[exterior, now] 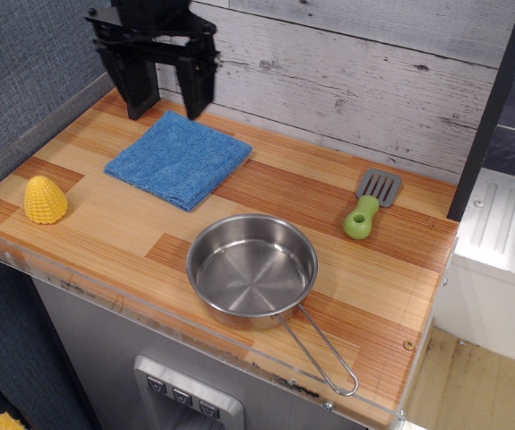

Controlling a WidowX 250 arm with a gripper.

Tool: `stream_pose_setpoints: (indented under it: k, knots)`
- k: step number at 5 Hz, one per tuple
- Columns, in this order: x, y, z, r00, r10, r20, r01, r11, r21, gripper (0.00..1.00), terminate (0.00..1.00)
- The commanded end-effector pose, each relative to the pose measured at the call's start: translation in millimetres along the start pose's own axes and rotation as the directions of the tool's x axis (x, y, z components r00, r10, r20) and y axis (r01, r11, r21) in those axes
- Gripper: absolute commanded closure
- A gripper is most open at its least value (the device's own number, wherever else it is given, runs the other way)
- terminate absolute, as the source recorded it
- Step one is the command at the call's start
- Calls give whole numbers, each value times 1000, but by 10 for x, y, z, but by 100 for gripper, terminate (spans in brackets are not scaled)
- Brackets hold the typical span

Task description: Move spatula to the top right table

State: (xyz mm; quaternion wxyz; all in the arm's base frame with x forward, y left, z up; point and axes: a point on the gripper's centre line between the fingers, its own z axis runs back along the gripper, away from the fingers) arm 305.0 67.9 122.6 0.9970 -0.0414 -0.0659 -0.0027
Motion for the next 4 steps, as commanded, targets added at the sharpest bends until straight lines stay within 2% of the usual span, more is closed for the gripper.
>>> stream_pose_setpoints:
  k: [1,3,4]
  knots:
    - [3,-28,-14,997,-80,-7,80,995,53,0,0]
    - [-9,-51,-6,995,-98,3,98,993,67,0,0]
    - [-9,-51,-6,995,-98,3,98,993,67,0,100]
